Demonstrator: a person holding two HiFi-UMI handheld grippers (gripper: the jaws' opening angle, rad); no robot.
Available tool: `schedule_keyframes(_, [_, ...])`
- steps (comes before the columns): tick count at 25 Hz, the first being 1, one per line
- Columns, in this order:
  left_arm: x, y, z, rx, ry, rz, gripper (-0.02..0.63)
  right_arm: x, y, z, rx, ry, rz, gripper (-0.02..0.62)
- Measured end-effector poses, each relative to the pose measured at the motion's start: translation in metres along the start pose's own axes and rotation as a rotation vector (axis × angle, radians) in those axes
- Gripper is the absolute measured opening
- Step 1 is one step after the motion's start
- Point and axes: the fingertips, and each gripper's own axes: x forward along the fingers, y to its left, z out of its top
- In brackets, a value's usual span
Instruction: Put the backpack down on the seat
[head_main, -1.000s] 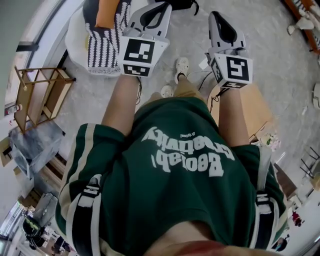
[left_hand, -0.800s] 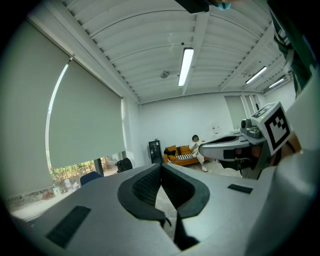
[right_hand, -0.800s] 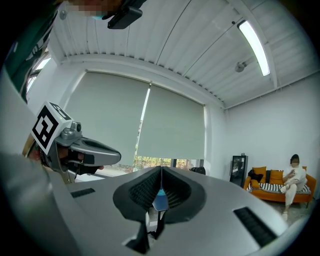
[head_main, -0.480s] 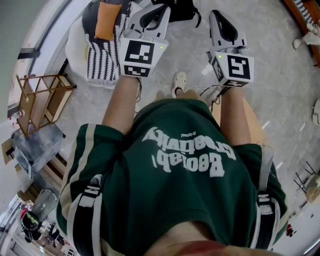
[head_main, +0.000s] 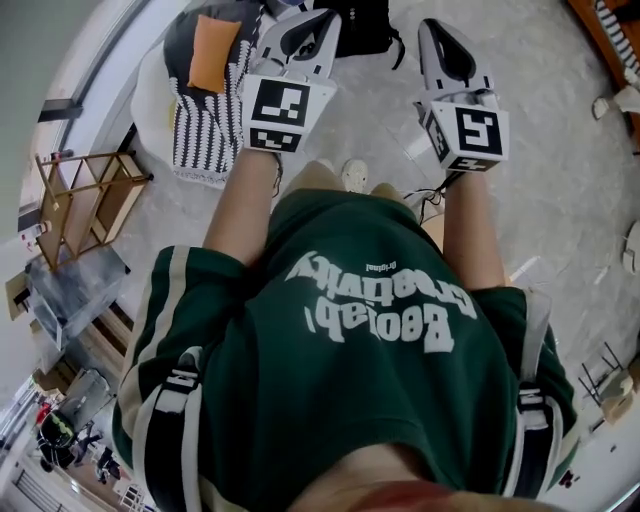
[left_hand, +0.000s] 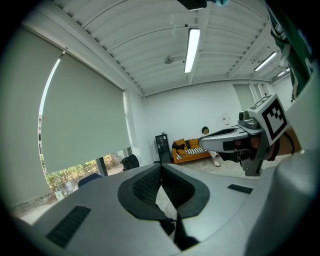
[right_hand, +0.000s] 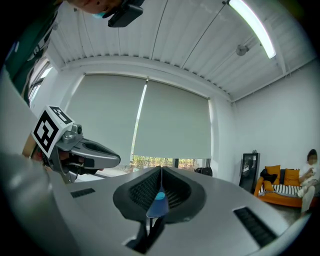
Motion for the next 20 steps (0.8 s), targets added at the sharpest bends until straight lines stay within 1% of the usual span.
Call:
schedule_keyframes(4, [0.031,0.013,-0.004,0.005,0.010,-0.005,0.018,0.024,-0.016,-0.005,0.010,0.000,0.003,0.035])
schedule_keyframes(9, [0.073,0.036,-0.010,-0.011,0.012,-0.013,0.018,0.065,-0.038,-0.016,0.016,0.019,-0.001,0.035])
schedule_keyframes(15, [0.140,0.092,-0.033,-0.027,0.028,-0.026,0.018,0.149,-0.060,-0.038,0.013,0.052,0.004,0.035])
schedule_keyframes(17, [0.166,0.110,-0.040,-0.018,0.028,-0.043,0.018,0.180,-0.070,-0.042,0.013,0.055,0.004,0.035])
schedule_keyframes(20, [0.205,0.134,-0.047,0.007,0.007,-0.081,0.018,0.224,-0.089,-0.050,0.013,0.065,-0.007,0.035])
